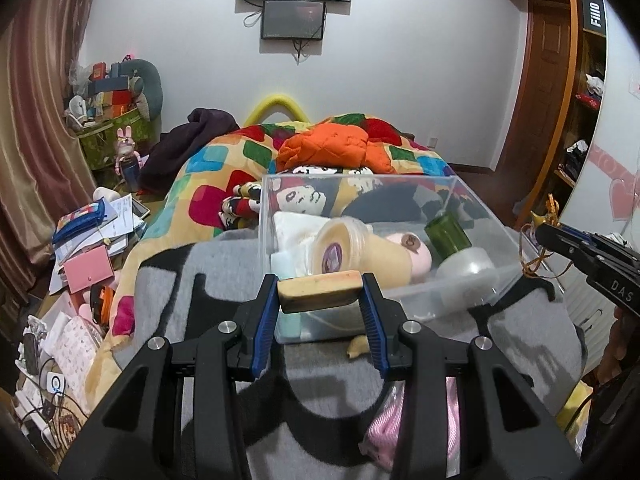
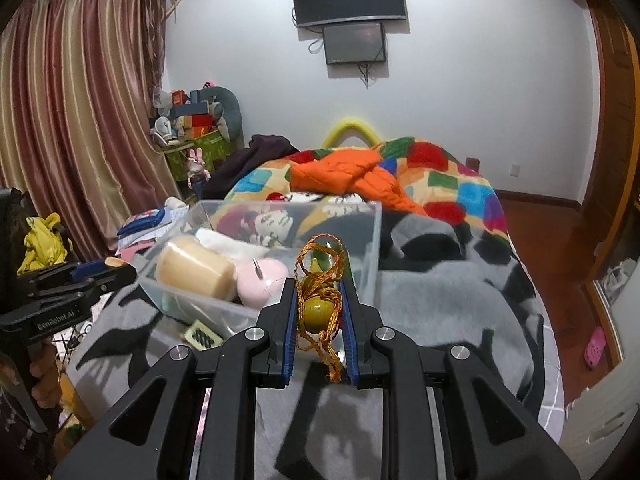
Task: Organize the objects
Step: 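Carry the keychain and wooden block over the clear box with both grippers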
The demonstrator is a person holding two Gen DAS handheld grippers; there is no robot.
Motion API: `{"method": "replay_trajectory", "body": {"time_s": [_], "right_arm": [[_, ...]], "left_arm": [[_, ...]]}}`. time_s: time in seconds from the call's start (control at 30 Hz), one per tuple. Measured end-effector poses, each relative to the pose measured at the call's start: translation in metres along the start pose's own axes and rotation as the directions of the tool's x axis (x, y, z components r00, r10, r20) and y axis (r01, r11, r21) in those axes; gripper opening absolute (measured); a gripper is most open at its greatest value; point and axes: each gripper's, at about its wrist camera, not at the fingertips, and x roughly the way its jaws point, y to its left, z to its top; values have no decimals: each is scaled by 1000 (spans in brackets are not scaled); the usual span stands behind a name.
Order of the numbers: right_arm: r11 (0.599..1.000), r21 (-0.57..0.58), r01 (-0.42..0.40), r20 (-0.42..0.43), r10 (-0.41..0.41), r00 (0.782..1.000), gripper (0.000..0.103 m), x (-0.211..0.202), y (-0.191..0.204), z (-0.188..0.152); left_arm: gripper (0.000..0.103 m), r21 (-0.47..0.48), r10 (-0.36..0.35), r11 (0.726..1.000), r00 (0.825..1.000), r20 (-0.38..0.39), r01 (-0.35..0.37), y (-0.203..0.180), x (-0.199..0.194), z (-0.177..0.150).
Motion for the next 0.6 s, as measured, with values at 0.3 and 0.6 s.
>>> {"method": "replay_trajectory", "body": {"time_s": [0.3, 0.6], "right_arm": [[999, -13, -35, 11, 35, 999, 18, 19, 14, 20], [998, -11, -64, -31, 64, 997, 18, 46, 26, 22]], "left_arm": [[40, -11, 5, 1000, 1000, -3, -5, 7, 14, 10], [40, -39, 7, 999, 1000, -18, -8, 15, 30, 8]]}}
